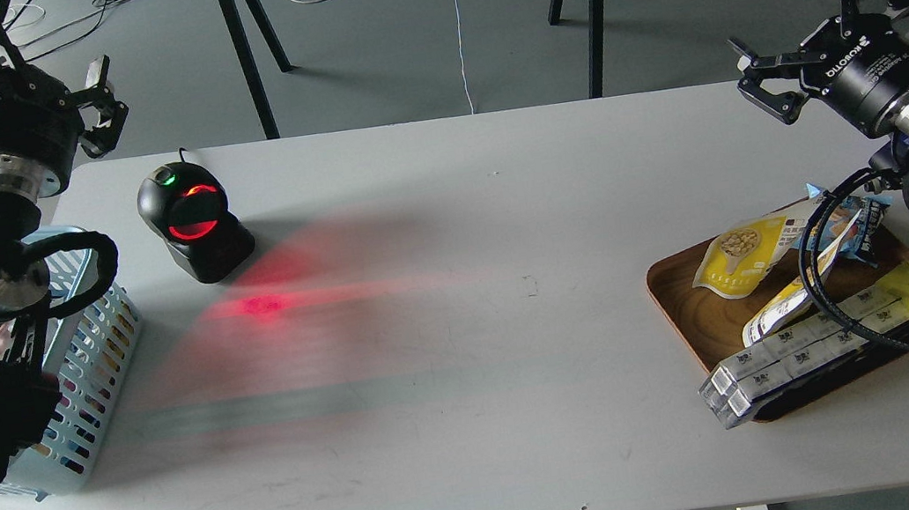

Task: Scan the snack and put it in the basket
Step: 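Move the right gripper toward the yellow snack bag on the wooden tray, then lower the right gripper and grasp the yellow snack bag, then lift the yellow snack bag with the right gripper toward the scanner, then lower the bag beside the scanner and open the right gripper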

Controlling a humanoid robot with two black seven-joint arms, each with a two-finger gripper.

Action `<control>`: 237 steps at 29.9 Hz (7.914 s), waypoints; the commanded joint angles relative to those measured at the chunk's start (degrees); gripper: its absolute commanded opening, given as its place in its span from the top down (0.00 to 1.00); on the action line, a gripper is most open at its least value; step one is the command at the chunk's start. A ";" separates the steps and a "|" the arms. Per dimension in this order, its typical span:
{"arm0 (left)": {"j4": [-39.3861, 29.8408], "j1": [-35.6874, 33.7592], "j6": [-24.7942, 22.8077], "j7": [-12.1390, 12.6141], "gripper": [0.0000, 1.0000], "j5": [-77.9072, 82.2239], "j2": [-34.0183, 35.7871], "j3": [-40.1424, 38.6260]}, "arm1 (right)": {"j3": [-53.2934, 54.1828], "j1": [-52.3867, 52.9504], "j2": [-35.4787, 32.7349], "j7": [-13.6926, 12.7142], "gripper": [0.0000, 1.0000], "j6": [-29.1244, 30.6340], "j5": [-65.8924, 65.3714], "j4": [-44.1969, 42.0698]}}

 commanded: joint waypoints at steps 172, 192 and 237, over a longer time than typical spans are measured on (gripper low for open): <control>1.54 -0.38 0.19 -1.83 0.00 -1.58 1.00 0.01 | -101.66 89.34 -10.26 -11.81 1.00 -46.46 21.71 30.04; 1.54 -0.47 0.27 -1.83 0.00 -1.49 1.44 0.01 | -87.94 71.23 23.50 -11.81 1.00 -48.35 21.18 6.56; 1.55 -0.30 1.50 -1.83 0.00 -1.49 1.09 0.19 | -88.55 60.59 23.50 -11.81 0.37 -48.35 20.83 6.03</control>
